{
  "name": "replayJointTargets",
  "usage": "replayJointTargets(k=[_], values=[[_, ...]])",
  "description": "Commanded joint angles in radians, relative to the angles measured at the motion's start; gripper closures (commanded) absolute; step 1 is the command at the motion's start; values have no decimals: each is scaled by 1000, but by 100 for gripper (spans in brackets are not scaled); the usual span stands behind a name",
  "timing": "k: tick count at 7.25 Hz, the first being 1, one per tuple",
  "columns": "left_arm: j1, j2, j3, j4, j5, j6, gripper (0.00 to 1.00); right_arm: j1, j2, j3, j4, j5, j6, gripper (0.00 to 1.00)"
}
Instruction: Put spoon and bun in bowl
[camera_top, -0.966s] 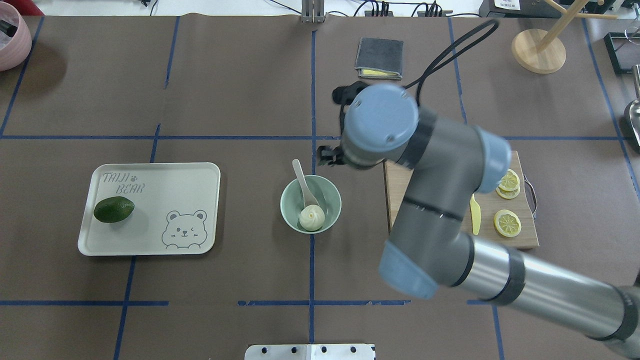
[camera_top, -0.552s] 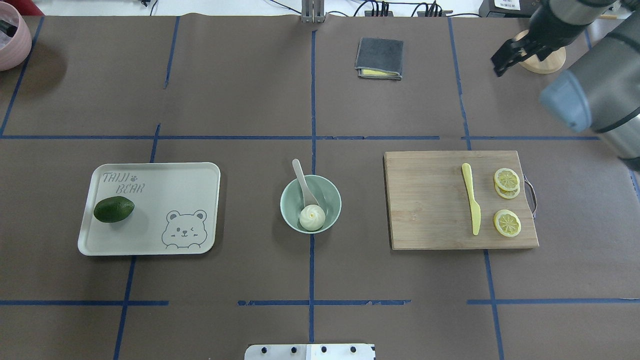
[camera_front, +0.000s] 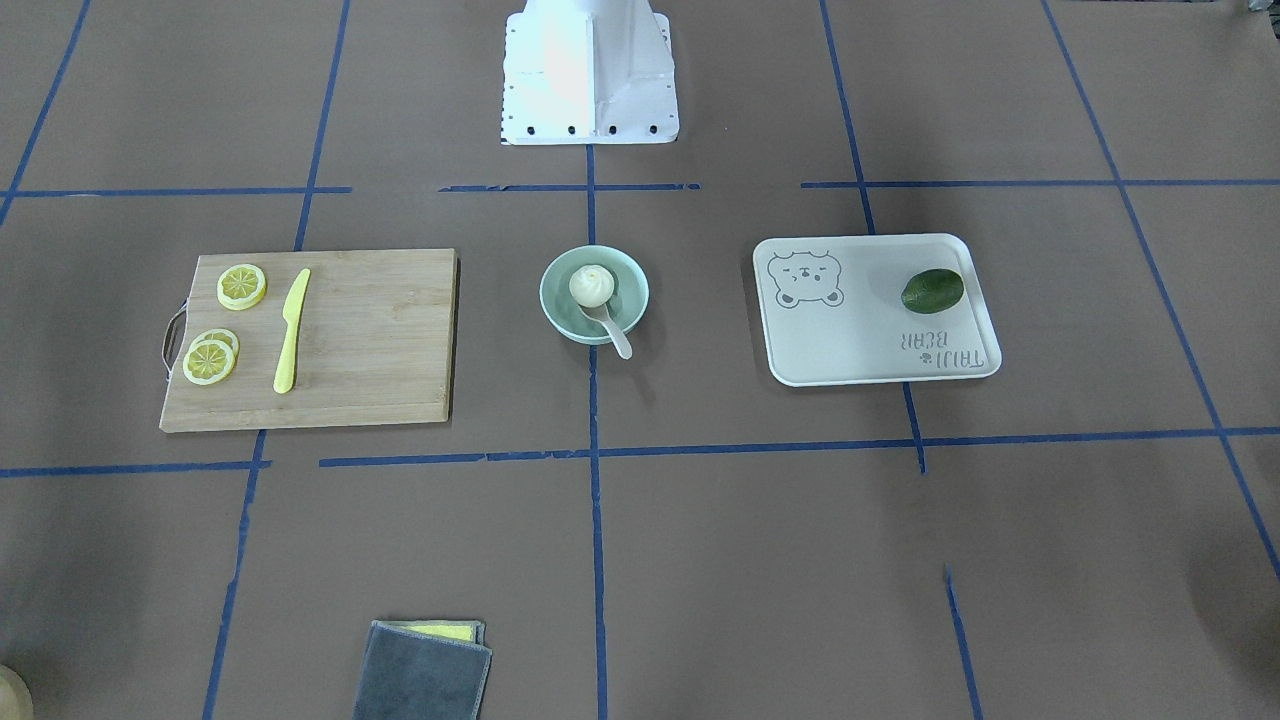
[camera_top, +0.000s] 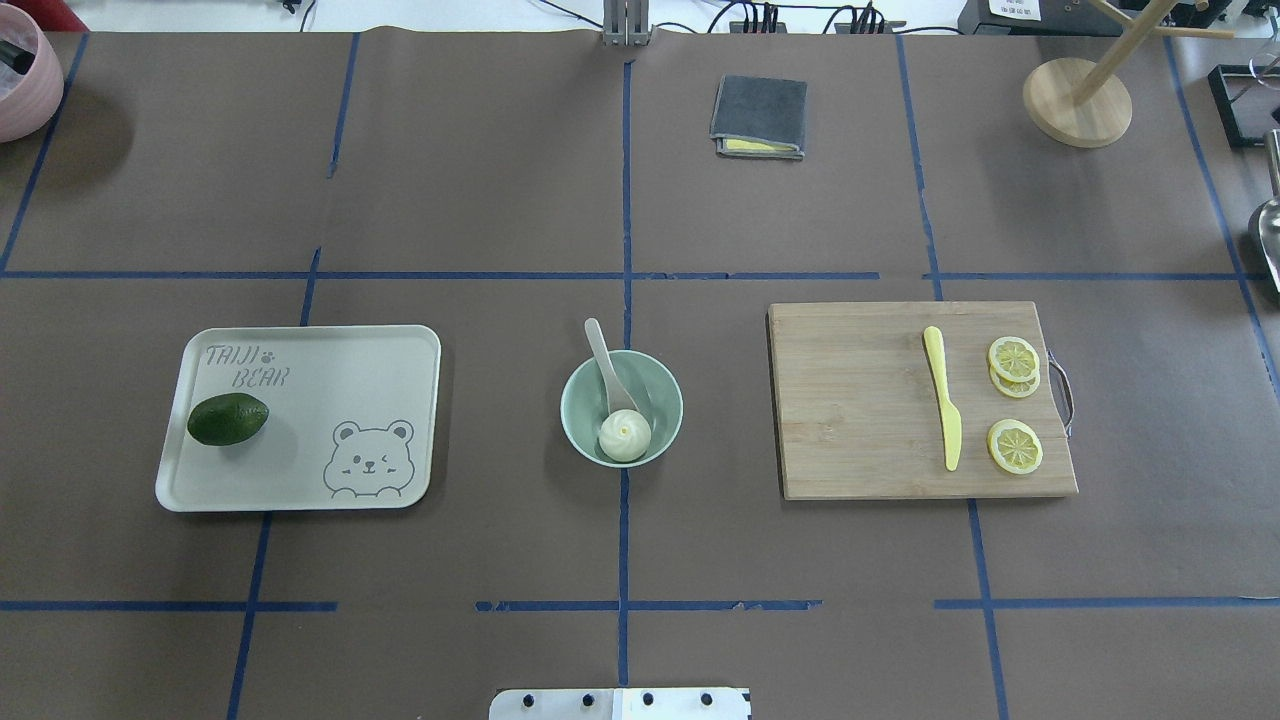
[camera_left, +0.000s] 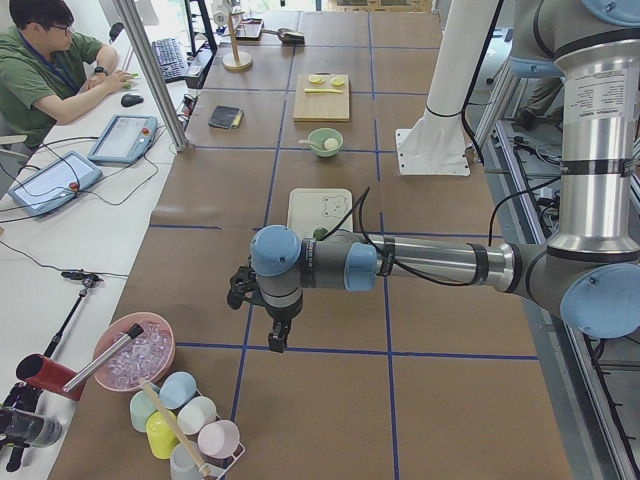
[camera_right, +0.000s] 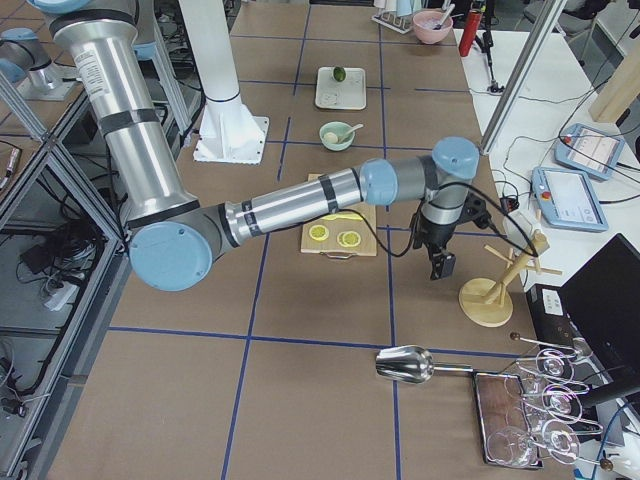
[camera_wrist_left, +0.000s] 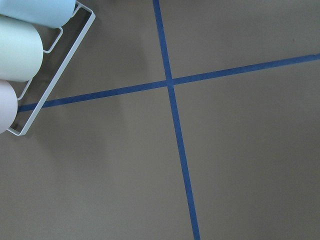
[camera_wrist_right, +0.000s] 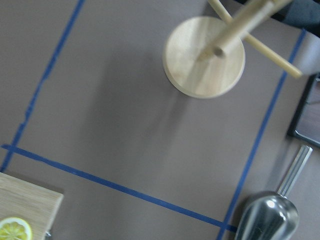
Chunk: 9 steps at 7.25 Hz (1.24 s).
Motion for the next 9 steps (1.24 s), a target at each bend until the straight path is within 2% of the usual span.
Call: replayJointTargets(k=[1, 2, 3, 4, 5, 6, 9], values=[[0, -1, -3, 0, -3, 0, 0, 103, -219, -75, 333, 14, 5, 0], [1, -1, -1, -3, -3, 0, 0, 126, -218, -85, 324, 127, 25, 0], [1, -3, -1, -5, -2, 0, 0, 155, -178, -73, 239, 140, 27, 0], [1, -1, 3, -5, 6, 0, 0, 155, -108, -61, 87, 111, 19, 0], [1, -1, 3, -3, 4, 0, 0, 142, -89, -59, 51, 47, 2, 0], [1, -1, 0, -3, 4, 0, 0, 140, -112, -62, 52, 18, 1, 0], [1, -1, -3, -5, 0, 0, 0, 97, -138, -67, 48, 24, 13, 0]])
